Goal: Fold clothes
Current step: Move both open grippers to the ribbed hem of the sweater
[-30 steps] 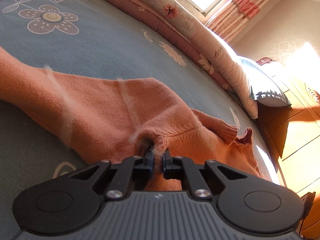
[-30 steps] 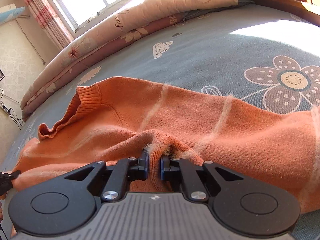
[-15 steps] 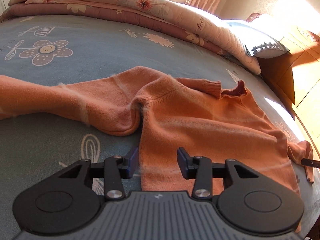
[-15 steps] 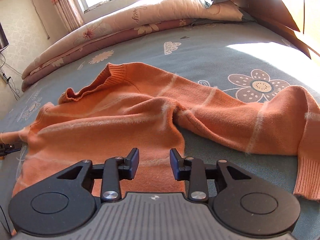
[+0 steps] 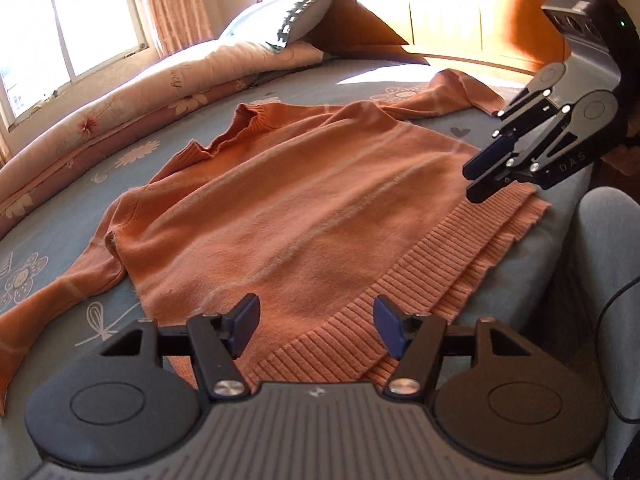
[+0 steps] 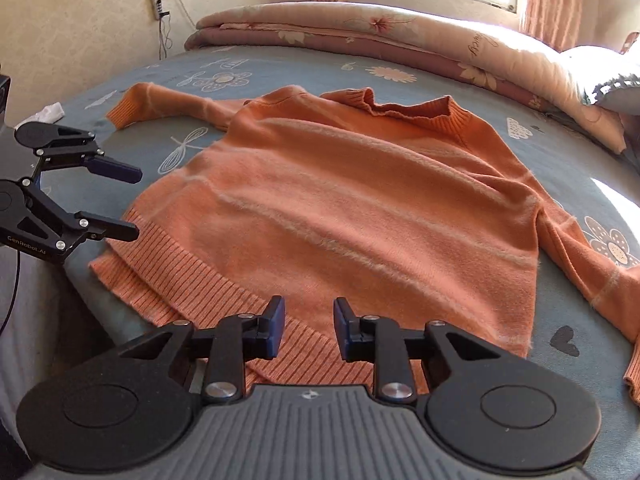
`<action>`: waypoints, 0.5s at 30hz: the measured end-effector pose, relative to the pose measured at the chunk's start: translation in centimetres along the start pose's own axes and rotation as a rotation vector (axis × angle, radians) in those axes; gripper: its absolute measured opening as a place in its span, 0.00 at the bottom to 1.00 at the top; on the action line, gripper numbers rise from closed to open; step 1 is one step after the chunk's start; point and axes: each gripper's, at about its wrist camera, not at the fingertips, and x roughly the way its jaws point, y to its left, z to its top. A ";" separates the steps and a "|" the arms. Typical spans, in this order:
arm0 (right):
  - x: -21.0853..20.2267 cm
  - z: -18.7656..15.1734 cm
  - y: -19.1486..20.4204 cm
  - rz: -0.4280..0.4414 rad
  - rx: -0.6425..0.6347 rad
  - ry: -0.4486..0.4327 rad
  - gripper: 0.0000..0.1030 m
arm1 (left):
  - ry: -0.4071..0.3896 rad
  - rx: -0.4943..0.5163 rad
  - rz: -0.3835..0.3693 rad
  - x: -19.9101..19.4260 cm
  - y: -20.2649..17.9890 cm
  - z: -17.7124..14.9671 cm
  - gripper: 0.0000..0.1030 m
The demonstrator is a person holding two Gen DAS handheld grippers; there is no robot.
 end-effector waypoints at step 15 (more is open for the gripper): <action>1.3 -2.4 3.7 -0.056 -0.109 0.020 0.29 | -0.014 0.177 0.020 2.1 -6.7 -0.5 0.63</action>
